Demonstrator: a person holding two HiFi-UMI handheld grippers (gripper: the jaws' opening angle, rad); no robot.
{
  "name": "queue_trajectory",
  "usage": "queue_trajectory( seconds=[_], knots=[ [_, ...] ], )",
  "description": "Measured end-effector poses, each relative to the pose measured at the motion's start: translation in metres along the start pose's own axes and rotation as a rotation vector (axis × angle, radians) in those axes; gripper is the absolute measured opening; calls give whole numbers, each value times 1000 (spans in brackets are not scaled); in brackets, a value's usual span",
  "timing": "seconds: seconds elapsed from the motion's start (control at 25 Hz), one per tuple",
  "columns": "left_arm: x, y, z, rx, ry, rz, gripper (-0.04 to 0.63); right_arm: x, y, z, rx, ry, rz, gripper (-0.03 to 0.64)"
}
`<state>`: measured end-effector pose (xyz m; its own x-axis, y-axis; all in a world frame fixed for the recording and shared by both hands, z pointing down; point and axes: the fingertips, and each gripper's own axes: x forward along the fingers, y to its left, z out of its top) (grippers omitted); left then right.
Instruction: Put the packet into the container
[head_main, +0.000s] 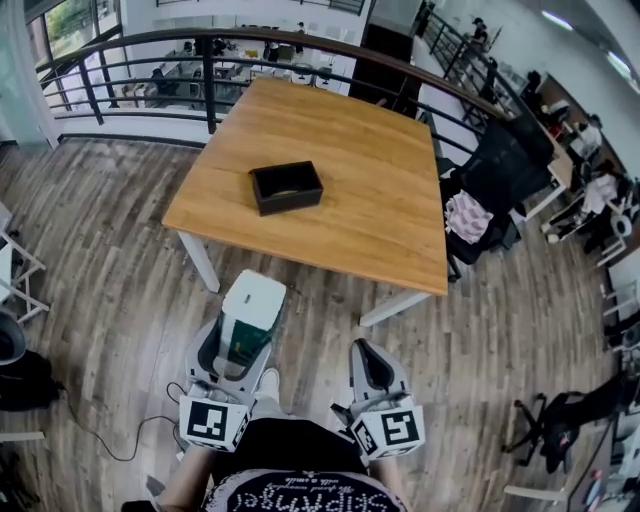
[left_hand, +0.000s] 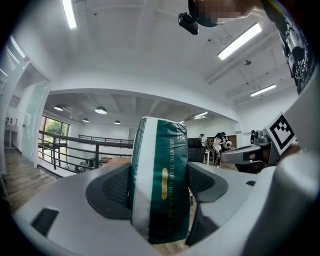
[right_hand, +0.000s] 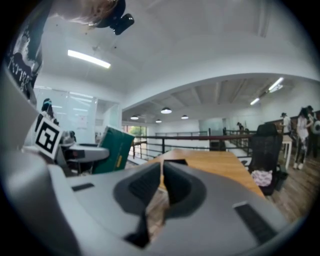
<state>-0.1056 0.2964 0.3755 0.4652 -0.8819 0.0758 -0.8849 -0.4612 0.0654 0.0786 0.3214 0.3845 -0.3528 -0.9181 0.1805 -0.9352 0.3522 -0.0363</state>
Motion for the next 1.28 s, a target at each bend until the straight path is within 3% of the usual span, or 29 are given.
queue_trajectory(
  seconds=[0.56, 1.04, 1.28],
  knots=[
    [67, 65, 7, 24, -17, -39, 357, 78, -11, 0, 31, 32, -60, 40],
    [85, 76, -5, -12, 25, -24, 357, 101, -33, 4, 52, 16, -104, 40],
    [111, 75, -7, -21, 35, 0, 357, 125, -59, 1, 68, 32, -86, 40]
  ],
)
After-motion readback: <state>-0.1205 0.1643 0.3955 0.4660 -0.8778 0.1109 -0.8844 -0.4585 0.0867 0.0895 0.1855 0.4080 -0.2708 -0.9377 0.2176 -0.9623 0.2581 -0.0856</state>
